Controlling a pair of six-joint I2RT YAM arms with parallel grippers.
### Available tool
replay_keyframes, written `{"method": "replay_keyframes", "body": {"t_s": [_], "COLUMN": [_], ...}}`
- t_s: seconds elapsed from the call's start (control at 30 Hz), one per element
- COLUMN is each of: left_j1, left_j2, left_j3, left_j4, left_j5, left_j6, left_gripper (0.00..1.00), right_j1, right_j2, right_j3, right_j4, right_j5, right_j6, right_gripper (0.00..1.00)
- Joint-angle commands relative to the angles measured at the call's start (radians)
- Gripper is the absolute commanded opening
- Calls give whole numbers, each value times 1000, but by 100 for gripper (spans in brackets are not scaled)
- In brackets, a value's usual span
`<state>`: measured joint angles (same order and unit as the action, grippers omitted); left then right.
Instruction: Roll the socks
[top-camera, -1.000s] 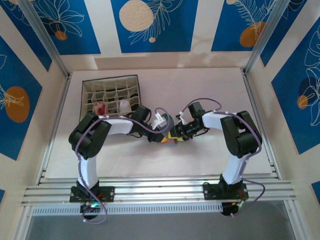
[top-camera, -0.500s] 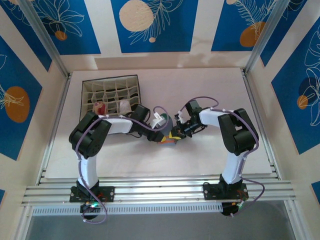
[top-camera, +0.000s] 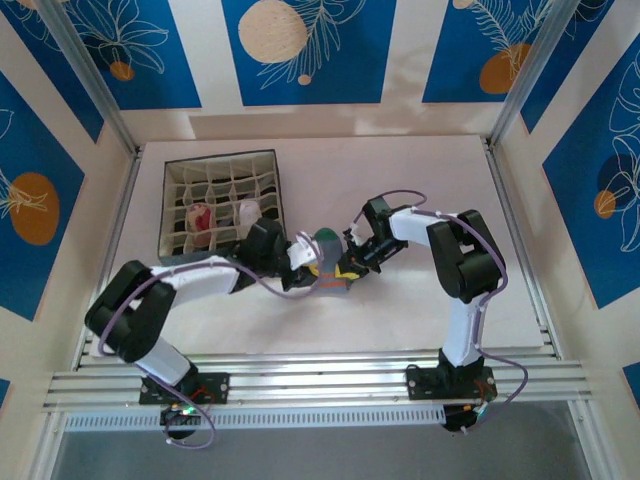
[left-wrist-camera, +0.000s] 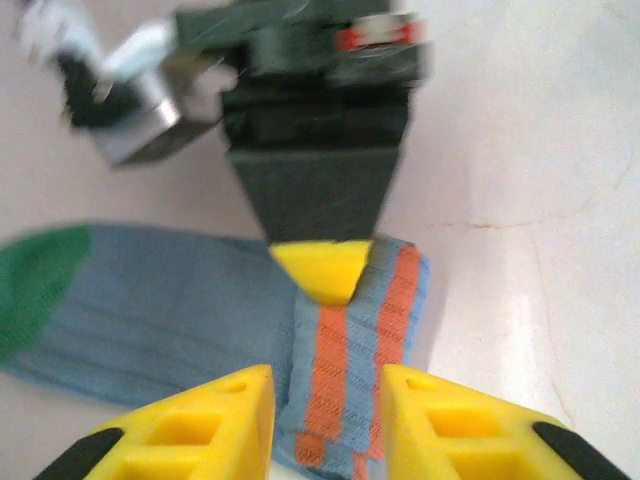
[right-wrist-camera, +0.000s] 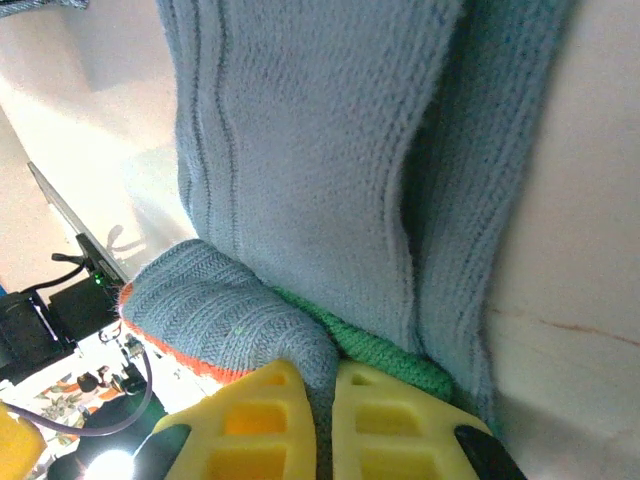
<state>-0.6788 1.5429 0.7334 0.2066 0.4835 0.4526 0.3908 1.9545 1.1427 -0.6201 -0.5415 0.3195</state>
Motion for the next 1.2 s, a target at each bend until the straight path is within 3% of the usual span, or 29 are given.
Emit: {"method": "replay_keyframes", "body": {"t_s": [0.0, 0.17, 0.67, 0.73, 0.8, 0.9, 1.0, 1.17], "left_j1": [-98, -171, -229, -229, -229, -219, -194, -139], "left_j2": [-32, 28, 227, 248, 263, 269, 272, 324], "left_j3": [-51, -10, 10, 16, 20, 59, 115, 258], "left_j4": [63, -7, 106, 108, 93, -21, -147, -397], "left_j5": [-215, -353, -450, -474, -480, -402, -306, -110], "left_j6": [278, 389, 421, 408, 406, 383, 321, 226], "left_gripper": [34, 32, 38, 36, 27, 11, 0, 0], "right_j1": [10, 10, 14, 14, 16, 16, 7, -39], "right_j2": [64, 76, 78, 72, 62, 40, -8, -122], "right_j3": [-21, -2, 14, 12, 12, 15, 5, -42], "right_j4": [-100, -127, -158, -161, -165, -176, -162, -67], "right_j5": [182, 179, 170, 167, 167, 194, 197, 126], "right_j6": [-18, -27, -39, -45, -53, -67, -75, -56], "right_gripper": [0, 0, 3, 6, 11, 29, 37, 43]}}
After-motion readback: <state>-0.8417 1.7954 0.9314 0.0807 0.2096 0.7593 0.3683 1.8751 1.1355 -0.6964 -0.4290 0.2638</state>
